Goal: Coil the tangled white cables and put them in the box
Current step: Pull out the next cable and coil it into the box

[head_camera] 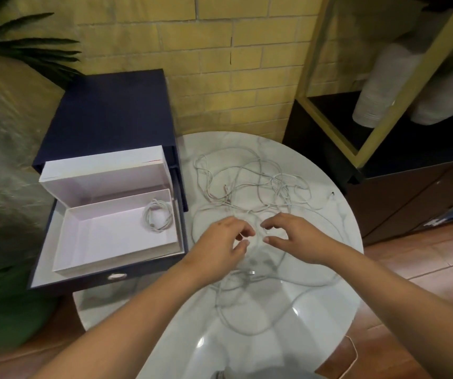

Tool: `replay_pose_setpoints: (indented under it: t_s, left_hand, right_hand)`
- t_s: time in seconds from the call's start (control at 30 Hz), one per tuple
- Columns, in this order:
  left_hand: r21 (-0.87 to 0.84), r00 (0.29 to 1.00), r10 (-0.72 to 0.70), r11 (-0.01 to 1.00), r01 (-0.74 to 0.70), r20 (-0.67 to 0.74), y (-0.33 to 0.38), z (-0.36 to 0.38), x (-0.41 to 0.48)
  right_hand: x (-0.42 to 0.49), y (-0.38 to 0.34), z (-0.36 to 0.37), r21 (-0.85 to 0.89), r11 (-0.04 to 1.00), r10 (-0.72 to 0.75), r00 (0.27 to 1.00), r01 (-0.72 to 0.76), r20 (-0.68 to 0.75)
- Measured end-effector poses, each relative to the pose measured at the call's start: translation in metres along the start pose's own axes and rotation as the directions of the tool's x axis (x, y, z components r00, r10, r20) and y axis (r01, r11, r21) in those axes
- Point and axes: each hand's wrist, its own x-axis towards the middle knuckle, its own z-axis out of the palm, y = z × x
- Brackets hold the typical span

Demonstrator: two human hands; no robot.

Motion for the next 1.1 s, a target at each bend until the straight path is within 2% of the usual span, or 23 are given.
replay_pose_setpoints:
  t_s: [0.13,0.23,0.3,0.37,0.53,0.67,0.8,0.93,1.1]
  left_hand:
    - [0.119,0.956,-0.245,0.966,0.227,0.159,-0.018,0.035,-0.002]
    - [0.375,0.836,-0.47,0.856,0.355,0.283,-0.034,0.058,-0.009]
    - [0.465,0.783,-0.561,0.787,0.405,0.268,-0.044,0.071,-0.015]
    - [0.5,0.774,-0.596,0.747,0.437,0.214,-0.051,0.081,-0.019]
    - [0.539,0.819,-0.574,0.695,0.476,0.017,-0.053,0.09,-0.02]
    - [0.396,0.866,-0.489,0.779,0.487,-0.104,-0.042,0.082,-0.007]
    - [0.288,0.931,-0.296,0.891,0.35,-0.213,-0.018,0.066,0.013]
    - [0.256,0.949,-0.152,0.94,0.225,-0.276,0.007,0.052,0.03]
    - [0.189,0.941,-0.052,0.974,0.121,-0.333,0.026,0.037,0.042]
  right_hand:
    - [-0.009,0.031,0.005,-0.044,0.999,0.027,0.992,-0.022,0.121]
    - [-0.014,0.049,0.009,-0.047,0.998,0.059,0.974,-0.05,0.217]
    - [-0.016,0.056,0.01,-0.067,0.997,0.057,0.961,-0.041,0.27]
    - [-0.016,0.061,0.011,-0.086,0.996,0.041,0.952,-0.016,0.303]
    - [-0.016,0.071,0.006,-0.097,0.995,0.01,0.94,0.025,0.342]
    - [-0.015,0.076,0.0,-0.087,0.995,-0.023,0.943,0.055,0.332]
    - [-0.011,0.072,-0.01,-0.034,0.997,-0.054,0.963,0.065,0.263]
    - [-0.009,0.059,-0.02,0.072,0.993,-0.102,0.976,0.09,0.193]
    - [-0.01,0.042,-0.033,0.364,0.931,-0.093,0.978,0.019,0.187]
